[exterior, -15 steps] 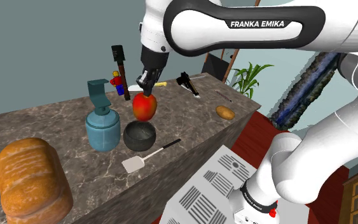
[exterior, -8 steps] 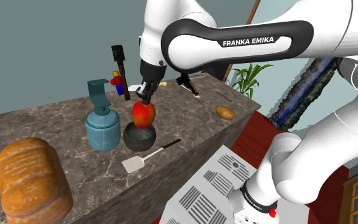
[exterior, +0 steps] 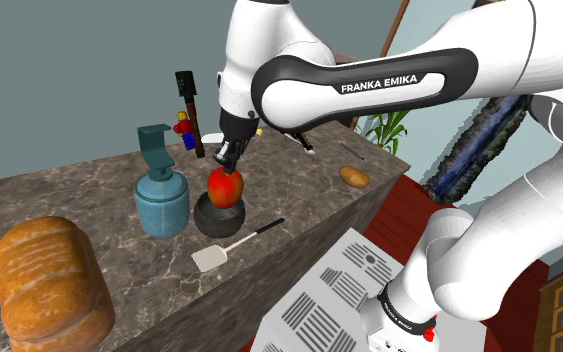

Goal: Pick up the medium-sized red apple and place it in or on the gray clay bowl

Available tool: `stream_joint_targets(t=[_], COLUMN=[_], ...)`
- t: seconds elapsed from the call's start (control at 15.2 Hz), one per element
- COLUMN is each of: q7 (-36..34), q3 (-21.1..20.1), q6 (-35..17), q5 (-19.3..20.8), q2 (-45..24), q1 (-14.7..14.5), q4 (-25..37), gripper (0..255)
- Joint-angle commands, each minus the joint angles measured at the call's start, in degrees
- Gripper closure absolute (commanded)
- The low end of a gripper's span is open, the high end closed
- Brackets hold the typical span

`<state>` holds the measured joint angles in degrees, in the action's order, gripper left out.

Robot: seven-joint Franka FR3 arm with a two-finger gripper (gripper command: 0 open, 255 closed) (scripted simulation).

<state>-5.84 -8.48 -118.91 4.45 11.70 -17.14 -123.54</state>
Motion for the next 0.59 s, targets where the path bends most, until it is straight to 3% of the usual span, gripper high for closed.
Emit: stream_joint_targets(t=[0.0,0.2,0.26,0.53], q7=[-0.02,-0.02,-0.02,-0.02], q3=[-0.01,-0.01,-0.01,-0.01], q6=[-0.05,-0.05,-0.05,-0.05], q5=[0.01,0.01,0.01,0.01], q2=[-0.03,-0.03,-0.03,-0.04], q1=[0.0,0.0,0.0,0.0], q4=[0.0,0.0,0.0,0.0], gripper=[255,255,0,0])
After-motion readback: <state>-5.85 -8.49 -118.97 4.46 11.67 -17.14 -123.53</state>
